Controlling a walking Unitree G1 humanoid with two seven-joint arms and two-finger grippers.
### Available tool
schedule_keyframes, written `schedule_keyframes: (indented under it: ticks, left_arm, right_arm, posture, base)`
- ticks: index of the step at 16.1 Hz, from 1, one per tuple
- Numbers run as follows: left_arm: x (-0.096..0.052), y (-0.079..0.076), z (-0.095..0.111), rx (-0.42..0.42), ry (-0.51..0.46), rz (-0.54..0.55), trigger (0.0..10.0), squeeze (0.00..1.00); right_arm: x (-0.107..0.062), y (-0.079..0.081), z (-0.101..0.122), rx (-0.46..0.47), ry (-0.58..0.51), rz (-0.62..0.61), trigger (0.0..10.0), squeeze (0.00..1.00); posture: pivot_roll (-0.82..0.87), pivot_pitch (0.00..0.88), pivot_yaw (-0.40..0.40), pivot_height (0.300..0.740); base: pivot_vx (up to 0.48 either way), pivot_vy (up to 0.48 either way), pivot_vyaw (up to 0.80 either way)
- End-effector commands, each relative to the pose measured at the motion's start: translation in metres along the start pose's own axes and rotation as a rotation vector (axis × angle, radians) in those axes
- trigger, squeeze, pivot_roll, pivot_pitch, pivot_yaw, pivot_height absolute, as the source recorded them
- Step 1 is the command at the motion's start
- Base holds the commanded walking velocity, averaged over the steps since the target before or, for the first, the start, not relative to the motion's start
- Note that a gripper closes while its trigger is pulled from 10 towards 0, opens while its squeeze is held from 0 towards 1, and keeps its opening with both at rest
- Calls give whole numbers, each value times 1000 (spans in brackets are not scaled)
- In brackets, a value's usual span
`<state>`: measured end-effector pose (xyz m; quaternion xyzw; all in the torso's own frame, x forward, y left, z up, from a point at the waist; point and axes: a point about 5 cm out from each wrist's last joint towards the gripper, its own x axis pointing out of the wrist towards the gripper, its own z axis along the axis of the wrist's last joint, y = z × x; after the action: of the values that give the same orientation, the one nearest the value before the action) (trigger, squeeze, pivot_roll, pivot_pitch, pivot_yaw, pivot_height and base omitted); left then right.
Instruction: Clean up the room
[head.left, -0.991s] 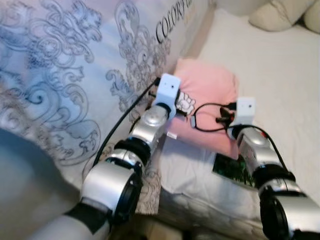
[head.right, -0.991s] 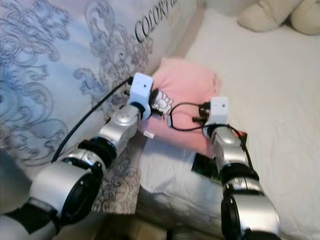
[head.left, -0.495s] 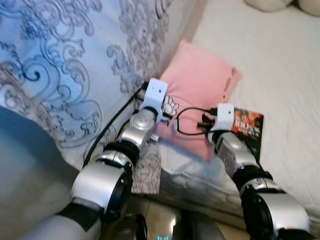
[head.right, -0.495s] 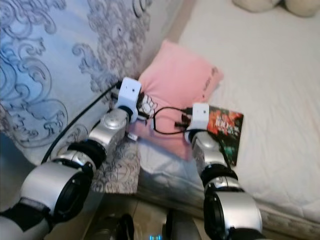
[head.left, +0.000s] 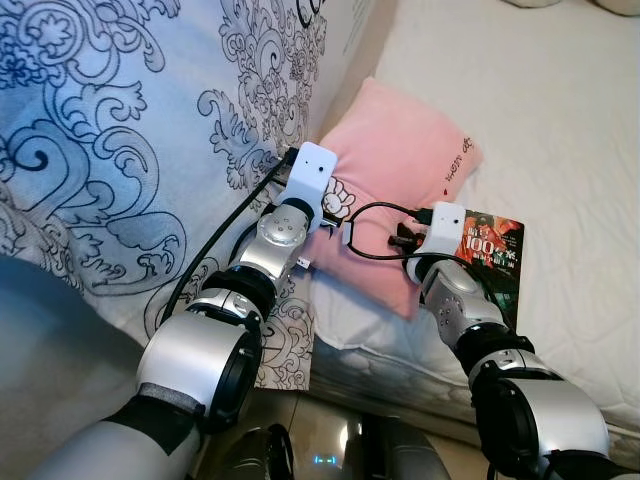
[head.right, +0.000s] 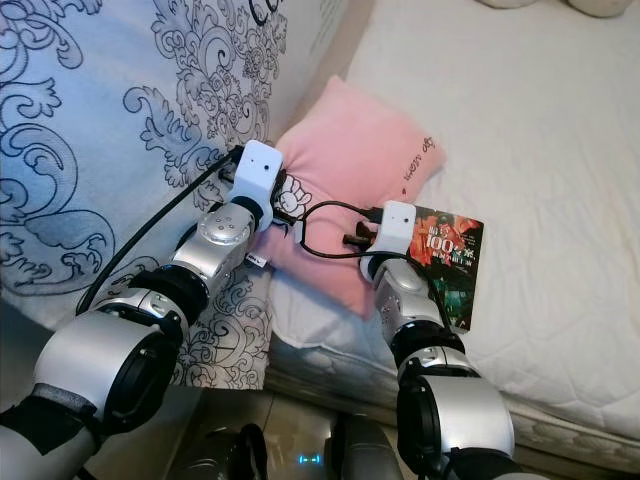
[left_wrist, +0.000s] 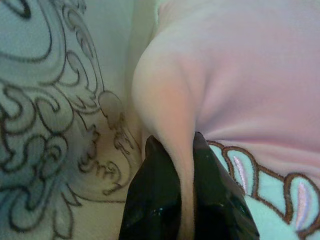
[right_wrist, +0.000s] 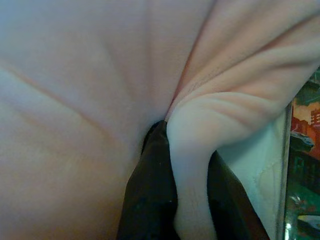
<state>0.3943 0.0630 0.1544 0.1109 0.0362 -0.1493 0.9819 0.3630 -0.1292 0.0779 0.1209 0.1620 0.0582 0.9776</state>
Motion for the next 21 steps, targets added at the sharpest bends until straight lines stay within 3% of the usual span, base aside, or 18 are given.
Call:
schedule_keyframes:
  ticks: [1, 3, 4, 5, 6, 7, 10, 11, 12, 14, 17, 19, 21]
  left_arm:
    - [3, 1, 11, -52, -18, 7, 10000, 0]
    - [1, -8, 1, -95, 20, -11, 10000, 0]
    - [0, -9, -5, -192, 33, -11, 10000, 0]
    - [-3, -9, -14, -187, 50, -3, 10000, 0]
    - [-5, -11, -20, -225, 70, -4, 10000, 831]
    - [-6, -17, -23, -251, 77, -24, 10000, 973]
    - [-5, -24, -21, -304, 77, -41, 10000, 992]
    - [-5, -24, -20, -297, 74, -44, 10000, 1000]
    - [-4, -21, -19, -280, 71, -38, 10000, 1000]
    - [-4, -20, -17, -282, 67, -39, 10000, 1000]
    - [-2, -23, -6, -235, 21, -54, 10000, 1000]
    - [-2, -23, -3, -203, -9, -63, 10000, 1000]
    - [-5, -18, -2, -242, -67, -71, 10000, 1000]
  right_arm:
    - [-2, 5, -21, -35, 100, 8, 10000, 0]
    - [-3, -1, -21, -58, 106, -3, 10000, 0]
    - [-3, -3, -20, -58, 108, -5, 10000, 0]
    - [-3, -3, -20, -56, 109, -6, 10000, 0]
    - [-3, -4, -19, -66, 111, -4, 10000, 0]
    - [-3, -4, -18, -84, 110, -2, 10000, 0]
    - [-3, -11, -13, -153, 110, -16, 10000, 0]
    - [-3, -13, -11, -160, 103, -22, 10000, 867]
    - [-2, -12, -9, -169, 96, -18, 10000, 1000]
    - [-2, -11, -8, -199, 89, -12, 10000, 1000]
    - [-2, -18, 15, -422, -33, -43, 10000, 1000]
    - [-4, -23, 21, -470, -73, -57, 10000, 1000]
    - [-17, -38, 16, -507, -111, -82, 10000, 1000]
  posture:
    - [-113, 214, 36, 740]
    - [-111, 211, 32, 740]
    - [-112, 210, 34, 740]
    - [-113, 205, 35, 740]
    - [-113, 201, 35, 740]
    - [-109, 198, 33, 740]
    - [-102, 189, 29, 740]
    - [-100, 185, 24, 740]
    - [-99, 180, 25, 740]
    - [-97, 178, 26, 740]
    - [-91, 151, 25, 740]
    - [-80, 134, 24, 740]
    - [-70, 105, 27, 740]
  base:
    - [0, 0, 0]
    - [0, 0, 0]
    - [0, 0, 0]
    - [0, 0, 0]
    - [0, 0, 0]
    - [0, 0, 0]
    - [0, 0, 0]
    - [0, 0, 0]
    - [0, 0, 0]
    - [0, 0, 0]
    - [0, 0, 0]
    - [0, 0, 0]
    - [0, 0, 0]
